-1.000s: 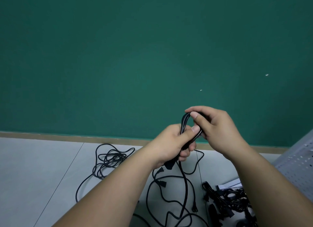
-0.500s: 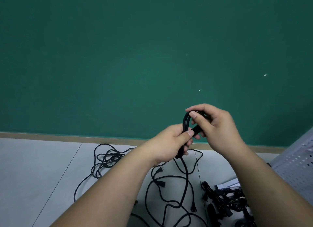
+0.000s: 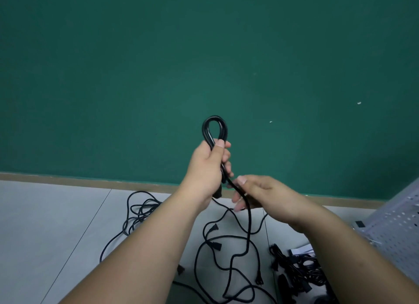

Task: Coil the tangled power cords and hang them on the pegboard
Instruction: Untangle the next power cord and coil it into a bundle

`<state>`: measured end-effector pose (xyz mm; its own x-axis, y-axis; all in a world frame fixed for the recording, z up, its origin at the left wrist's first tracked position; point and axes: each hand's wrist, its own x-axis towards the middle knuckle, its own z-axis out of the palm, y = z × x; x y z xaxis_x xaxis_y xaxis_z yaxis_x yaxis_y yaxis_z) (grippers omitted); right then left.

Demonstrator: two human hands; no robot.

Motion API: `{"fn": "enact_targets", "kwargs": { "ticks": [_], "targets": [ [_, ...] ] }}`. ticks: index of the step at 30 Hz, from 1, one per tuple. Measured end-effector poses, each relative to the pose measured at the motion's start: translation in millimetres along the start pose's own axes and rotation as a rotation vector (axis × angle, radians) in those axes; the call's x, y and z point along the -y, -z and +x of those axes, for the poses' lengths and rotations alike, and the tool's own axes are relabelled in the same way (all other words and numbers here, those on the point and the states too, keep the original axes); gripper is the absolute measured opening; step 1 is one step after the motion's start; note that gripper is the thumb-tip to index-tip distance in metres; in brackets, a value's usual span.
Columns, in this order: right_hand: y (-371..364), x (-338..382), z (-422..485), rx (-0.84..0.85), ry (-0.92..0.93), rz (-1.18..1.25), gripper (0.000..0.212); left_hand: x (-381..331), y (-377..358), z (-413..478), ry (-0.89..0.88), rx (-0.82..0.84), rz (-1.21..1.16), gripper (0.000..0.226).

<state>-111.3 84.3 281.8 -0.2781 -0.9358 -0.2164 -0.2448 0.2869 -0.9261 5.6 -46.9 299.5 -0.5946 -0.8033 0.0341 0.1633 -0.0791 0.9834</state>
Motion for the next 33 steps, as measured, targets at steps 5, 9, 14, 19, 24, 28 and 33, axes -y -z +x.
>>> {"fn": "enact_targets", "kwargs": {
  "ticks": [5,9,14,19,24,28,33],
  "targets": [
    [5.7,8.4,-4.3,0.075,0.002,-0.03,0.018,-12.1,19.0,18.5,-0.016,-0.279,-0.148,0.026],
    [17.5,17.3,-12.9,0.012,0.086,-0.205,0.014,-7.7,51.3,34.9,-0.134,-0.413,0.108,0.035],
    [21.1,26.0,-19.7,-0.316,0.393,-0.223,0.011,11.7,51.6,34.7,-0.174,-0.092,0.639,0.021],
    [26.2,24.3,-13.7,-0.602,0.435,-0.233,0.016,16.3,14.8,3.6,-0.029,0.222,0.538,0.034],
    [24.2,26.7,-13.9,-0.772,0.43,-0.263,0.021,-2.2,-9.0,-19.4,0.129,0.348,0.3,0.07],
    [21.1,29.0,-12.0,-0.827,0.407,-0.31,0.029,1.7,-13.9,-28.2,0.034,0.564,0.422,0.016],
    [21.9,26.3,-11.9,-0.758,0.444,-0.331,0.029,9.1,-12.9,-26.1,0.12,0.612,0.377,0.023]
  ]
}}
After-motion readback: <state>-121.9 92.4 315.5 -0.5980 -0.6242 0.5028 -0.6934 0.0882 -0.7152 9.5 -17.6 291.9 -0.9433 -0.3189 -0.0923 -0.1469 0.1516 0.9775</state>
